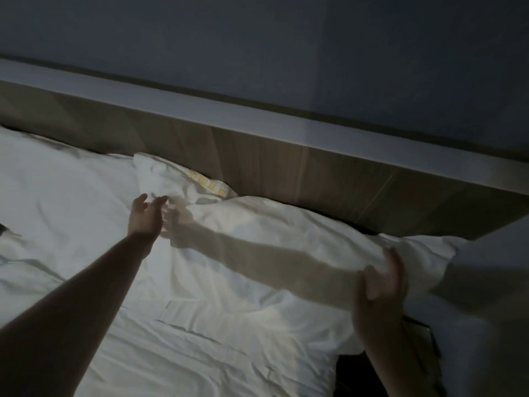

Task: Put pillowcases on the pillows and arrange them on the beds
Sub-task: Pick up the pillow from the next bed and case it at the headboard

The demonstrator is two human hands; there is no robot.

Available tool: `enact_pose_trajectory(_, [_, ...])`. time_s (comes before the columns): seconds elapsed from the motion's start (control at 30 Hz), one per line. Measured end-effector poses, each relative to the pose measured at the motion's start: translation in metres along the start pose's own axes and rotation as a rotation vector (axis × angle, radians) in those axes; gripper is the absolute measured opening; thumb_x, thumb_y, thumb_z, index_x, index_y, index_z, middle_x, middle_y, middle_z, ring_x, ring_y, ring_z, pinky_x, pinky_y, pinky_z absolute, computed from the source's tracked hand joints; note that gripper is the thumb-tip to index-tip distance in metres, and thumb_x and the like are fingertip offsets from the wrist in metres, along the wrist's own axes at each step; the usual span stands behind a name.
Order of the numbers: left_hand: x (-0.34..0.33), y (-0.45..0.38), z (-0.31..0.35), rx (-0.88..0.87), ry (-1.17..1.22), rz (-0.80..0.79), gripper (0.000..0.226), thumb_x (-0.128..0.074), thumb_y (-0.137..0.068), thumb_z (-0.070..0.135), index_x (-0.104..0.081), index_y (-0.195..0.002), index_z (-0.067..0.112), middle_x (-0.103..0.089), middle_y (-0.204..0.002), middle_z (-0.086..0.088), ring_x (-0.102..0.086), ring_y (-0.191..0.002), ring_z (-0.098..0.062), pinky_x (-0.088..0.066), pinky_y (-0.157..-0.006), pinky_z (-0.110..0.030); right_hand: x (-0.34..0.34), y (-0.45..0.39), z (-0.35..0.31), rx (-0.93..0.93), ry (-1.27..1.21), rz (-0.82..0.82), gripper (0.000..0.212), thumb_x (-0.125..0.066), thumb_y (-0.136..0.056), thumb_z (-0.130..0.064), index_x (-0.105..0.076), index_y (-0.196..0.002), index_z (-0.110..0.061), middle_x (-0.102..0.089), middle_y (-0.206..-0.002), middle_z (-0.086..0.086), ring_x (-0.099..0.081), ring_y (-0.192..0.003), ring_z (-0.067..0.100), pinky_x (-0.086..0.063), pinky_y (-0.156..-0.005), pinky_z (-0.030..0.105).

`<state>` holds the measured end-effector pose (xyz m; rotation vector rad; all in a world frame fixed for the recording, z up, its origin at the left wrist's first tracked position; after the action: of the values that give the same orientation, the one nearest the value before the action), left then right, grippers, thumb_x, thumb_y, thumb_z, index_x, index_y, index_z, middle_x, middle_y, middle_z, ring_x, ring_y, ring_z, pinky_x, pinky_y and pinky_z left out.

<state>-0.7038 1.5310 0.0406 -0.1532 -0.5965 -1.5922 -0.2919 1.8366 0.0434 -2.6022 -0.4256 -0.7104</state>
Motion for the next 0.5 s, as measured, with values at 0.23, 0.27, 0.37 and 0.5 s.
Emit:
enact_pose_trajectory(0.23, [-0.033, -0.021, 0.019, 0.009, 0.123, -0.150, 0.057, -0.077, -0.078, 0.052, -0.063, -0.124, 0.021, -0.075, -0.112, -0.004, -0.072, -0.105, -0.029, -0.061, -0.085, -0.044, -0.114, -0.037, -0.064, 0.343, 0.430, -0.489, 0.068, -0.040, -0.095, -0.069, -0.040, -0.152, -0.032, -0.046, -0.156, -0.006, -0.040, -0.145, 0.020, -0.024, -0.120, 0.053])
enact_pose_trajectory(0.27, [-0.036, -0.018, 0.017, 0.008, 0.092, -0.127, 0.057, -0.076, -0.074, 0.055, -0.064, -0.118, 0.021, -0.076, -0.106, -0.004, -0.074, -0.101, -0.028, -0.061, -0.087, -0.046, -0.123, -0.038, -0.062, 0.374, 0.515, -0.492, 0.068, -0.040, -0.093, -0.072, -0.045, -0.148, -0.032, -0.053, -0.150, -0.006, -0.047, -0.138, 0.021, -0.030, -0.116, 0.051])
enact_pose_trajectory(0.37, [-0.031, -0.010, 0.023, -0.044, -0.049, -0.036, 0.044, -0.070, -0.079, 0.052, -0.063, -0.099, 0.013, -0.071, -0.098, -0.003, -0.068, -0.096, -0.027, -0.058, -0.085, -0.036, -0.126, -0.037, -0.053, 0.357, 0.631, -0.450, 0.058, -0.051, -0.090, -0.069, -0.062, -0.132, -0.030, -0.069, -0.122, -0.002, -0.062, -0.112, 0.026, -0.040, -0.100, 0.044])
enact_pose_trajectory(0.5, [-0.012, -0.015, 0.039, -0.210, -0.128, 0.083, 0.038, -0.063, -0.094, 0.039, -0.066, -0.080, 0.004, -0.067, -0.075, -0.010, -0.061, -0.076, -0.028, -0.045, -0.058, -0.025, -0.114, -0.049, -0.052, 0.409, 0.419, -0.357, 0.031, -0.053, -0.096, -0.040, -0.073, -0.087, -0.019, -0.071, -0.083, 0.005, -0.067, -0.077, 0.036, -0.044, -0.070, 0.040])
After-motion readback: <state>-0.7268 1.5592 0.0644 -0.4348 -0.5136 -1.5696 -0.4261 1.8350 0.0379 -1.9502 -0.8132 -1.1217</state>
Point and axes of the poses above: each hand's wrist, its own y-axis away from the middle knuckle, its own x-axis out of the back of the hand, z = x × y, the point moved 5 cm from there along -y, towards the middle knuckle
